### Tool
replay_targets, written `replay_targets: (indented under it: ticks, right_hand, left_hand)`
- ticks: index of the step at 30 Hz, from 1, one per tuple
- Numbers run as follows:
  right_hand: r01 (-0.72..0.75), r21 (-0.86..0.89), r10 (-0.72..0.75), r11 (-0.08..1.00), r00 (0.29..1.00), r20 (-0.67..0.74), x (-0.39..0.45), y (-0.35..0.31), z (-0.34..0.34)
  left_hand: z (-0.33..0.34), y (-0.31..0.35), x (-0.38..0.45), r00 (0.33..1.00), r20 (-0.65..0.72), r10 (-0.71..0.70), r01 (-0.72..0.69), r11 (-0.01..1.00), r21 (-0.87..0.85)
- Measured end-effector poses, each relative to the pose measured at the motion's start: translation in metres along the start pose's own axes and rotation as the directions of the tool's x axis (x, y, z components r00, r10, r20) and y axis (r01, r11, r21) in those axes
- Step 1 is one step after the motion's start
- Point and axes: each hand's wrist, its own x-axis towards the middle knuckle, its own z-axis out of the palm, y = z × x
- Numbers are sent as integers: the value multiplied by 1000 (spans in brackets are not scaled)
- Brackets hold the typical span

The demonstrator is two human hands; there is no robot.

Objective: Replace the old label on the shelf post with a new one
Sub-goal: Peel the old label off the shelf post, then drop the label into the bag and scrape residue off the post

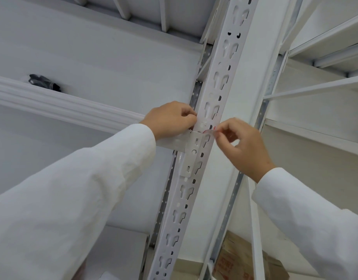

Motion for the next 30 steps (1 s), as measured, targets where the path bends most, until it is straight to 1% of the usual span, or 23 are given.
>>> replay_targets:
  ticks: [1,3,5,6,7,8,9,10,11,12,13,14,15,16,18,20,22,24,27,30]
  right_hand:
    - [-41,45,38,998,997,64,-5,-5,5]
    - [-65,72,49,995,977,209,-17,-17,19]
    - [-61,67,34,996,935,352,-30,-28,38]
    - [-61,63,29,996,907,419,-38,-34,49]
    - [-68,63,29,996,875,482,-46,-40,61]
    - [-83,66,34,994,839,543,-54,-45,75]
    - [-103,70,40,992,799,600,-62,-51,92]
    - [-123,75,45,990,759,649,-70,-57,110]
    - [-141,79,48,987,725,687,-77,-64,130]
    - [-160,89,49,983,699,713,-82,-71,152]
    - [-184,104,51,977,681,730,-86,-78,175]
    - [-218,121,57,968,667,743,-89,-84,200]
    - [-262,133,74,956,654,753,-91,-90,225]
    - [-311,136,103,941,642,760,-92,-94,250]
    - [-420,111,187,901,606,773,-96,-100,300]
    - [-512,67,259,856,538,802,-103,-103,343]
    - [-551,1,304,835,462,833,-115,-104,380]
    - [-555,-71,339,829,398,852,-129,-103,409]
    - [-545,-166,394,822,335,856,-142,-102,435]
    - [-534,-214,428,818,317,846,-146,-104,443]
  left_hand:
    - [4,-1,-2,997,-69,20,-17,999,37]
    - [10,-8,-10,967,-234,104,-90,993,71]
    - [11,-25,-32,892,-372,255,-256,966,47]
    - [12,-40,-47,847,-412,335,-337,939,70]
    - [14,-59,-65,806,-440,395,-383,916,120]
    - [18,-82,-86,791,-462,402,-369,915,164]
    - [22,-110,-109,813,-471,342,-291,940,178]
    - [27,-139,-132,855,-470,220,-165,974,155]
    - [29,-168,-153,885,-464,45,1,995,99]
    - [30,-198,-170,882,-448,-147,186,982,44]
    - [28,-226,-184,851,-416,-320,359,933,17]
    - [23,-250,-194,817,-366,-445,489,872,32]
    - [17,-268,-201,792,-312,-524,571,818,75]
    - [10,-281,-207,775,-261,-575,618,776,125]
    - [1,-298,-214,754,-184,-630,656,726,205]
    - [0,-315,-222,761,-100,-641,636,708,307]
    - [3,-327,-234,778,-3,-629,570,703,424]
    - [6,-337,-242,786,57,-616,513,701,495]
    - [10,-346,-244,785,41,-618,519,693,501]
    - [13,-351,-247,766,30,-642,557,688,465]
